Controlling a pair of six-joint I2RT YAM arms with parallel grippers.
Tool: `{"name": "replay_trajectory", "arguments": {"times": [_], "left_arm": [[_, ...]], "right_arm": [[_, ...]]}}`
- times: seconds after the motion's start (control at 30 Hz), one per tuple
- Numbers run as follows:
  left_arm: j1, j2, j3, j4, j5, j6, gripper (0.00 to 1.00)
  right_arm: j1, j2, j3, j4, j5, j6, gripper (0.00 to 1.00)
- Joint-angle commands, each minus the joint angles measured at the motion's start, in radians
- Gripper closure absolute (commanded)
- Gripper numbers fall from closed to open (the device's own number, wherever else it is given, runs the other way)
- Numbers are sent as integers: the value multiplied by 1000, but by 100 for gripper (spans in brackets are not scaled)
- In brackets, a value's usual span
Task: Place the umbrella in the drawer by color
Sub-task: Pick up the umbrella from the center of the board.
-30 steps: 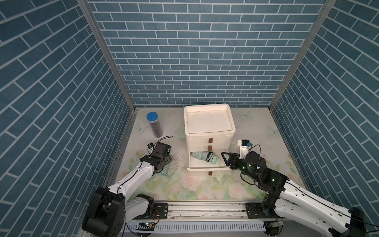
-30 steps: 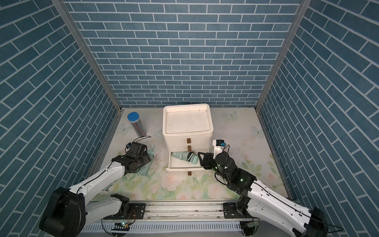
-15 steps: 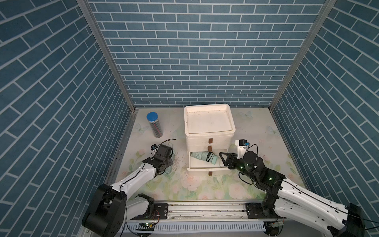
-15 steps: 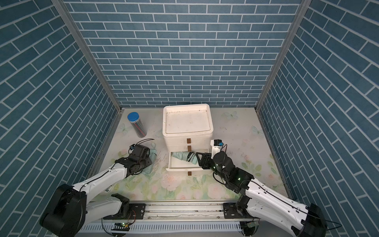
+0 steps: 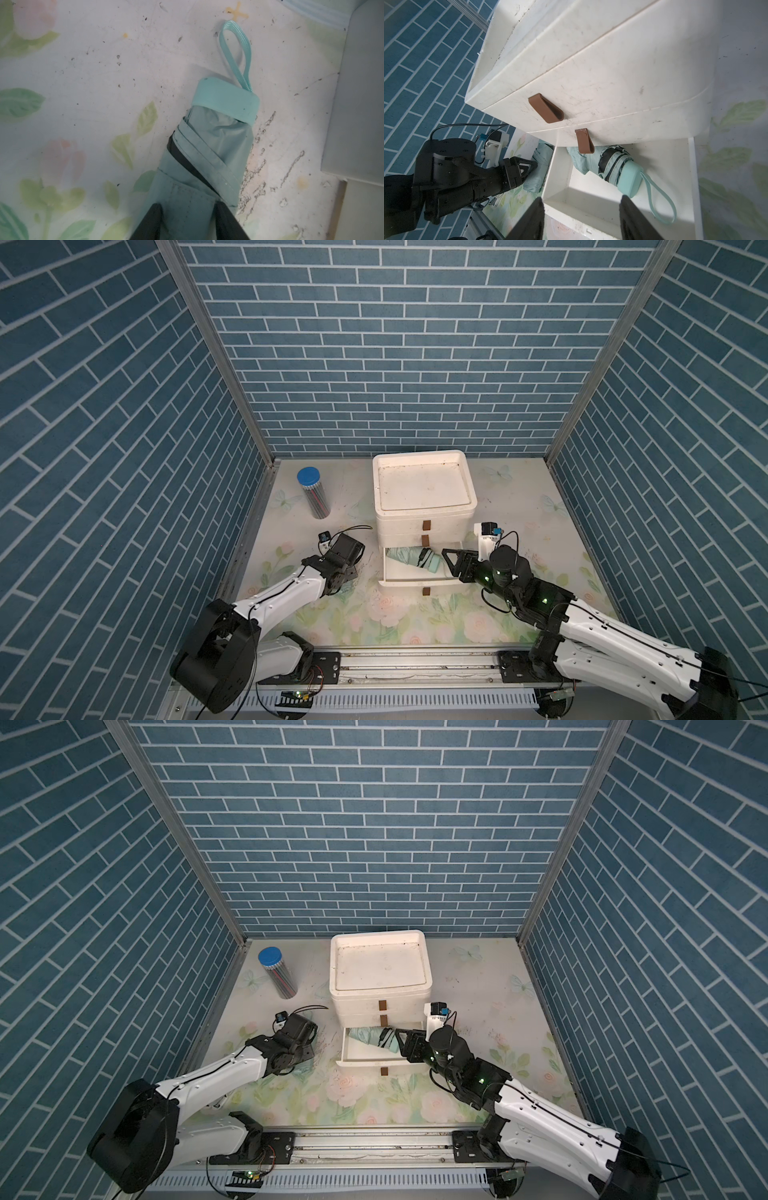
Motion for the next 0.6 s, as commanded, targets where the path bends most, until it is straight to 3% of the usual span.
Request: {"name": "replay_trajectory", "arguments": {"times": [0.0, 0.4, 0.57], "left_arm": [[-15, 54, -13, -8, 12, 12, 61], [-27, 27, 3, -49, -28, 6, 100], [-28, -82, 66, -115, -110, 37, 100]], "right_arm": [[5, 7, 39, 13, 0, -12, 41], [5, 19, 58, 13, -7, -25, 41], [5, 16, 65, 33, -39, -17, 40]]}}
